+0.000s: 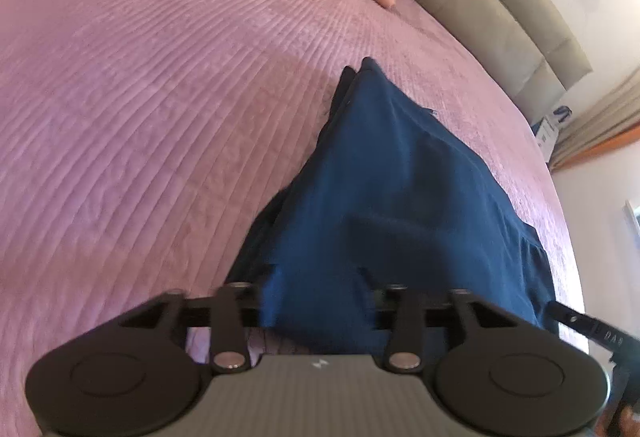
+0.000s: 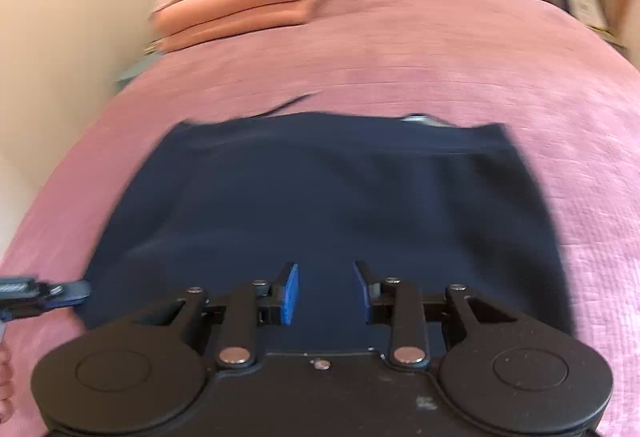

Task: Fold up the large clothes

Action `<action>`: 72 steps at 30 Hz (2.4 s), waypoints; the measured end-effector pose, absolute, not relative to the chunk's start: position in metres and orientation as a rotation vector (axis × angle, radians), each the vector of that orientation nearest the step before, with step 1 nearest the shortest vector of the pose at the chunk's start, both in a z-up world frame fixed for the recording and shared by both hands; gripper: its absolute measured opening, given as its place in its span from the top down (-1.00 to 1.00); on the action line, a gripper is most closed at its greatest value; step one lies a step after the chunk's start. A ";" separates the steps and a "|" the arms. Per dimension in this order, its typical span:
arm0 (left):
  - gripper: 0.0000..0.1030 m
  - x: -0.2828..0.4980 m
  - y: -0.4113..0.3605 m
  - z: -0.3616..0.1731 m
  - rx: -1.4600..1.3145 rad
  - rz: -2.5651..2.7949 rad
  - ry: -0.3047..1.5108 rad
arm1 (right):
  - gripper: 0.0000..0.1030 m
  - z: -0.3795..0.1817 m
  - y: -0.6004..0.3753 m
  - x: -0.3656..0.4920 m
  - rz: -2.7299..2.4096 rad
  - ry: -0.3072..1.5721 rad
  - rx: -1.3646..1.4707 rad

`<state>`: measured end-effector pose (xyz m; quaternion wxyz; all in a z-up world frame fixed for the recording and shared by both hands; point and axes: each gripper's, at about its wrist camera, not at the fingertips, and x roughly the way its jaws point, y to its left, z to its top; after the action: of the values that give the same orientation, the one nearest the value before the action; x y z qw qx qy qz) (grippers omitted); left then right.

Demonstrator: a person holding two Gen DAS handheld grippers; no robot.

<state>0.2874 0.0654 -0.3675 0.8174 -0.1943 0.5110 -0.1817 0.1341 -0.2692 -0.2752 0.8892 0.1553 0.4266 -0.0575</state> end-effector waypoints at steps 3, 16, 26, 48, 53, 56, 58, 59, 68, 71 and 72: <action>-0.21 0.273 0.070 -0.369 -0.443 -0.334 1.095 | 0.25 -0.285 -0.235 0.143 -0.069 0.906 0.286; -0.60 0.275 0.079 -0.423 -0.824 -0.272 0.939 | 0.31 -0.349 -0.231 0.152 -0.126 0.922 0.377; 0.67 0.298 0.036 -0.432 -0.832 -0.378 0.899 | 0.77 -0.328 -0.202 0.151 -0.159 0.868 0.305; 0.75 0.271 0.016 -0.365 -0.792 -0.508 0.710 | 0.66 -0.347 -0.228 0.141 -0.131 0.931 0.421; 0.75 0.268 -0.060 -0.325 -0.687 -0.800 0.662 | 0.67 -0.365 -0.261 0.132 -0.070 0.893 0.639; 0.75 0.261 -0.117 -0.314 -0.625 -0.978 0.681 | 0.67 -0.372 -0.279 0.125 -0.016 0.863 0.744; 0.76 0.252 -0.160 -0.314 -0.560 -1.103 0.731 | 0.75 -0.383 -0.304 0.114 0.016 0.838 0.907; 0.76 0.246 -0.179 -0.317 -0.528 -1.132 0.755 | 0.76 -0.385 -0.316 0.106 0.007 0.830 0.966; 0.77 0.212 -0.255 -0.366 -0.414 -1.203 0.954 | 0.62 -0.371 -0.416 0.030 -0.170 0.781 0.935; 0.77 0.210 -0.253 -0.372 -0.404 -1.205 0.990 | 0.62 -0.367 -0.439 0.026 -0.169 0.777 0.911; 0.77 0.211 -0.251 -0.374 -0.406 -1.207 0.993 | 0.62 -0.364 -0.443 0.028 -0.154 0.771 0.899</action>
<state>0.2111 -0.2511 -0.3739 0.6913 -0.1817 0.4441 -0.5402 0.0281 -0.4431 -0.3636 0.8269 0.4232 0.3631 -0.0726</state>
